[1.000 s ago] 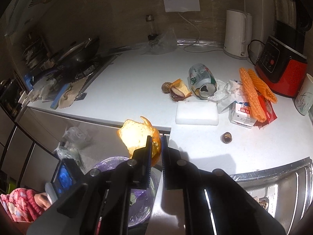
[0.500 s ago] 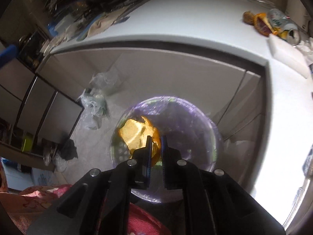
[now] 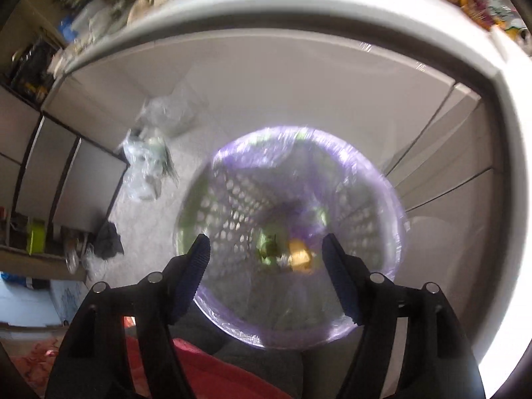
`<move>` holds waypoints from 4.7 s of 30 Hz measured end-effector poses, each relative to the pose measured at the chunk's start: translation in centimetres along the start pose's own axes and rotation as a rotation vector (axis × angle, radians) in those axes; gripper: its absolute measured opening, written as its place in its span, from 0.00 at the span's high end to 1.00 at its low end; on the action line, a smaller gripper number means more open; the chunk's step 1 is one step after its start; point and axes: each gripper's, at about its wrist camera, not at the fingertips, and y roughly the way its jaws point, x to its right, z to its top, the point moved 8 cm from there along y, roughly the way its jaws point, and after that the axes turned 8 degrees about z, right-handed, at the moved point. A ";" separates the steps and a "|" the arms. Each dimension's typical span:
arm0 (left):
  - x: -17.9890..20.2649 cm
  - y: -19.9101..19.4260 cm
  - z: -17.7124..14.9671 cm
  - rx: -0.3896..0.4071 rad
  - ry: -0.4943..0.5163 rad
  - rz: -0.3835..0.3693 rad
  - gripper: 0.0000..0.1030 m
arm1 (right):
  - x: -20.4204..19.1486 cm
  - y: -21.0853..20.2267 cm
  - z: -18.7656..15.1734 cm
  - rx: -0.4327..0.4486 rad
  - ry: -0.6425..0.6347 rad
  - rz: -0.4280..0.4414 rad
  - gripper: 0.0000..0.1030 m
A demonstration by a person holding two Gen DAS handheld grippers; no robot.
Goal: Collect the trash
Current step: 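Open the left tool over the basket while the right tool drops the bread crust in, then reach the left tool to the crushed soda can and close on it, then lift the soda can with the left tool while the right tool grasps an orange foam net, then drop the can into the basket with the left tool while the right tool carries the foam net there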
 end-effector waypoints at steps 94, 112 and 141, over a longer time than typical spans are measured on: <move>27.0 26.5 23.7 -0.168 0.086 -0.152 0.30 | 37.6 -24.5 12.0 0.517 0.239 -0.146 0.36; 19.6 15.0 20.8 -0.029 0.051 -0.235 0.31 | 34.9 -29.4 12.0 0.612 0.217 -0.163 0.89; 11.0 20.0 -14.3 -0.427 0.311 -0.247 0.31 | 7.2 -29.5 3.7 0.604 0.138 -0.004 0.89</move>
